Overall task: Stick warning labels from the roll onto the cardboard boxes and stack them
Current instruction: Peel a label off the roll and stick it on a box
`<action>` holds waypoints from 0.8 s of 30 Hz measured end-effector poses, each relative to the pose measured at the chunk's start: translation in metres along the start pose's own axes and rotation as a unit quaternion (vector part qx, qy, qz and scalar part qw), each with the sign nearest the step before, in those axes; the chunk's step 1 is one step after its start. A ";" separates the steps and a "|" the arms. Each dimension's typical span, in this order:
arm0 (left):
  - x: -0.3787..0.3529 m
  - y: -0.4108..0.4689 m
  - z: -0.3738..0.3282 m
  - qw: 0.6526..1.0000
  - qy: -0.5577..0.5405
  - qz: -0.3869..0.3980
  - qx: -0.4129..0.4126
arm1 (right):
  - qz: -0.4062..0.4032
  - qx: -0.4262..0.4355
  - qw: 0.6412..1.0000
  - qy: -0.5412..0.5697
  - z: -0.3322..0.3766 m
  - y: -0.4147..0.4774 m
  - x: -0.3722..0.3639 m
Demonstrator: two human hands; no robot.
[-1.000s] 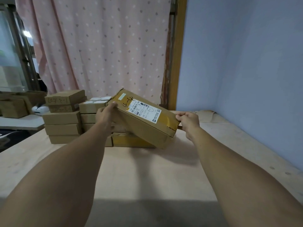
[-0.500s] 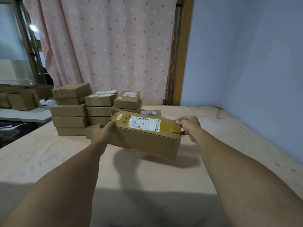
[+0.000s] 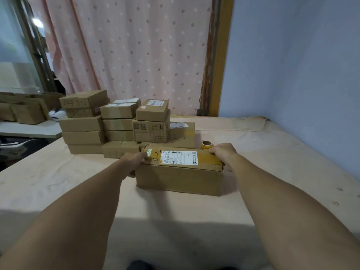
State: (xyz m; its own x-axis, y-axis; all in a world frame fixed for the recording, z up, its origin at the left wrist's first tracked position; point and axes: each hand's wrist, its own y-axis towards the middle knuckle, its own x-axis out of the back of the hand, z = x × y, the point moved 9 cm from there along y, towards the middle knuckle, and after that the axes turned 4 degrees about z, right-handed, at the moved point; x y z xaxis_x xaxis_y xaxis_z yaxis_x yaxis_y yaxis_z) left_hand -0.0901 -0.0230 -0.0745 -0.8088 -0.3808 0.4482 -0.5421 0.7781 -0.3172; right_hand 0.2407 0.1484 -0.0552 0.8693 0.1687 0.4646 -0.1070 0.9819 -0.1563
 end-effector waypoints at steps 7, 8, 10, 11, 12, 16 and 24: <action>0.002 0.012 -0.008 0.990 0.120 0.058 0.049 | 0.047 -0.002 0.998 -0.044 0.000 0.009 -0.006; 0.002 0.013 -0.013 0.988 0.140 0.055 0.048 | 0.050 -0.005 0.998 -0.047 -0.001 0.013 -0.006; 0.004 0.018 -0.032 0.982 0.188 0.017 0.010 | 0.048 -0.009 0.998 -0.046 0.000 0.018 -0.004; 0.005 0.021 -0.046 0.978 0.208 -0.012 -0.026 | 0.040 -0.009 0.998 -0.046 0.001 0.020 -0.002; 0.003 0.022 -0.062 0.971 0.226 -0.041 -0.067 | 0.029 -0.005 0.999 -0.045 0.001 0.024 0.000; -0.036 0.012 -0.124 0.928 0.303 -0.068 -0.204 | -0.006 0.008 0.998 -0.069 0.003 0.037 0.006; -0.159 0.023 -0.200 0.860 0.372 0.015 -0.348 | -0.029 0.010 0.994 -0.103 -0.013 0.069 0.032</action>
State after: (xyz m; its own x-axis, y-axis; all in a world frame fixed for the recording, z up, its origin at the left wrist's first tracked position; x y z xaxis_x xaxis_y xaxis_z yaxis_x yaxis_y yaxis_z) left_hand 0.0716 0.1550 0.0146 -0.3098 -0.1306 0.9418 -0.0463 0.9914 0.1223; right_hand 0.2671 0.2208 -0.0622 0.7568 0.1237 0.6418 -0.0703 0.9916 -0.1082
